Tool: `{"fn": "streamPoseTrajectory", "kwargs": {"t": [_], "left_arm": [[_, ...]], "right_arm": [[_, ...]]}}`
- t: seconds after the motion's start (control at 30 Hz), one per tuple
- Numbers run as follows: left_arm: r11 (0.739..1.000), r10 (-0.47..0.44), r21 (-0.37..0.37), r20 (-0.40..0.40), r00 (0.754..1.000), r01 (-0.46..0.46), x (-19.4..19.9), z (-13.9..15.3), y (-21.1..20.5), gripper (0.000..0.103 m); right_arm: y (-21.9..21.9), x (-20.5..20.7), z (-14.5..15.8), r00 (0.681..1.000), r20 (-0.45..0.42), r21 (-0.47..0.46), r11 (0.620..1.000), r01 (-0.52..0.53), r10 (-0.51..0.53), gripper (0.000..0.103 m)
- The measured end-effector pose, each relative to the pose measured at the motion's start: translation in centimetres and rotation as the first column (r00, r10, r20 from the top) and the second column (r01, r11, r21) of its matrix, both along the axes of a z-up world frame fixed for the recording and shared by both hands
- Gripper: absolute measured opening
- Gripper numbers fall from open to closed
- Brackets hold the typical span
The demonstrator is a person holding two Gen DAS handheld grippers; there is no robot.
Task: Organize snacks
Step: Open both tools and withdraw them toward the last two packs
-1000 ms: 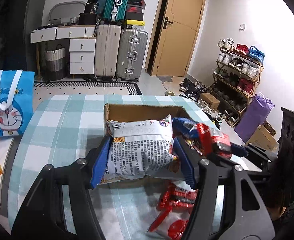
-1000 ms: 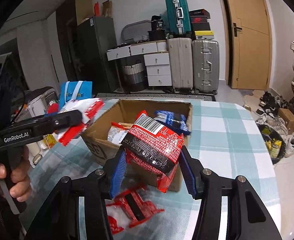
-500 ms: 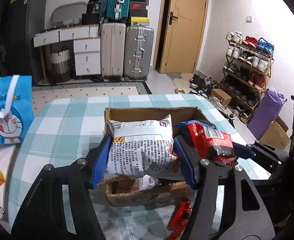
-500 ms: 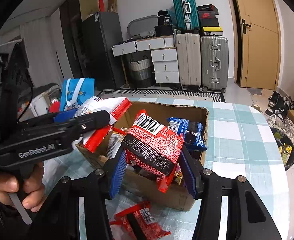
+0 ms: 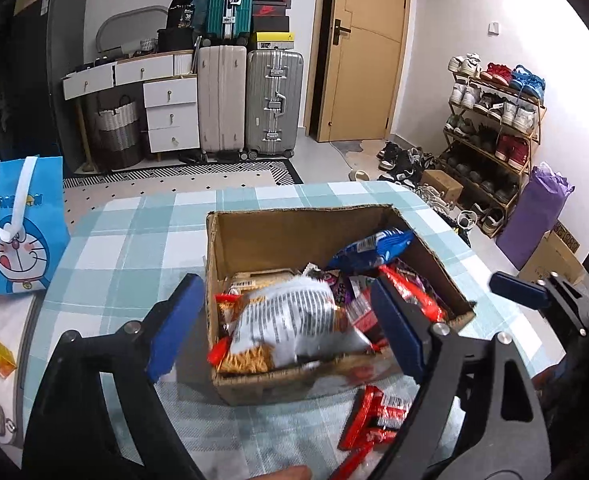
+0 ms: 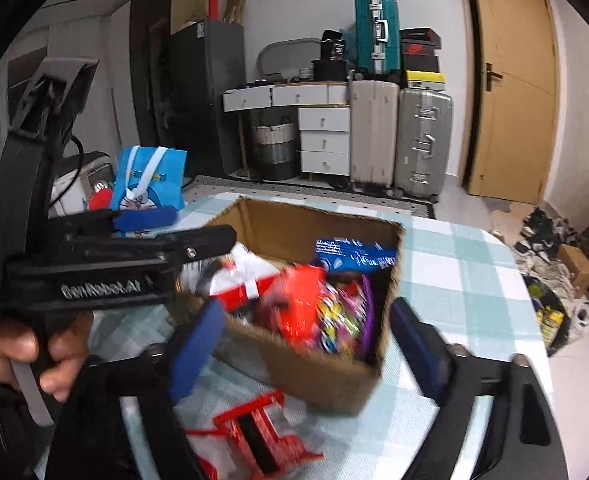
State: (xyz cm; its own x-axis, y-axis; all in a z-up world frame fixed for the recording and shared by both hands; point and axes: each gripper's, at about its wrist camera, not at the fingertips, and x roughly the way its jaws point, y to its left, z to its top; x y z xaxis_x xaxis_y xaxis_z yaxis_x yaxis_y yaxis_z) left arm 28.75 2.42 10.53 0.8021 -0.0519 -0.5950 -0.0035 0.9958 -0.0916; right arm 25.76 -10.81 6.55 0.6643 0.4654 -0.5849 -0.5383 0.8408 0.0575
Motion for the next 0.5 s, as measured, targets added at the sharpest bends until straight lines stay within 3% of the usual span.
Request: {"fn": "streamPoseTrajectory", "kwargs": {"t": [0.07, 0.1, 0.5], "left_arm": [[1.0, 0.005, 0.003, -0.011, 1.0, -0.005, -0.6, -0.1, 0.0, 0.092], [1.0, 0.01, 0.002, -0.013, 1.0, -0.01, -0.9, -0.1, 0.0, 0.102], [1.0, 0.027, -0.013, -0.061, 0.998, -0.028, -8.9, -2.6, 0.8, 0.102]], "right_arm": [[-0.6, -0.9, -0.1, 1.0, 0.003, -0.007, 1.0, 0.016, -0.016, 0.101], [-0.9, -1.2, -0.2, 1.0, -0.001, -0.012, 1.0, 0.028, -0.028, 0.101], [-5.0, -4.1, -1.9, 0.99, -0.114, 0.01, 0.996, 0.085, -0.084, 0.102]]}}
